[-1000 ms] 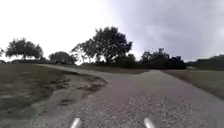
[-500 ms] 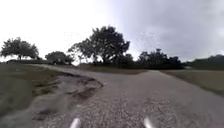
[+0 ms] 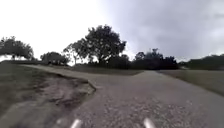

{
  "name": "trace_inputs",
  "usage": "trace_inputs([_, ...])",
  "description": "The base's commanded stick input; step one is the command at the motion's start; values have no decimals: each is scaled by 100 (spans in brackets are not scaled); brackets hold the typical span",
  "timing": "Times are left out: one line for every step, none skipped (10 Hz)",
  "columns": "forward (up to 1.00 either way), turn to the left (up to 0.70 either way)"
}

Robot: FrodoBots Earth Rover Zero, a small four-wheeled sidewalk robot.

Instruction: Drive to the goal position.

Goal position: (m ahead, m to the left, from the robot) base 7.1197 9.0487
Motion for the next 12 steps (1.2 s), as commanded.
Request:
trace_inputs([100, 0])
trace_inputs([100, 0])
trace_inputs([100, 0])
trace_inputs([100, 0])
trace_inputs([100, 0])
trace_inputs([100, 0])
trace_inputs([100, 0])
trace_inputs([100, 0])
trace_inputs([100, 0])
trace_inputs([100, 0])
trace_inputs([100, 0])
trace_inputs([100, 39])
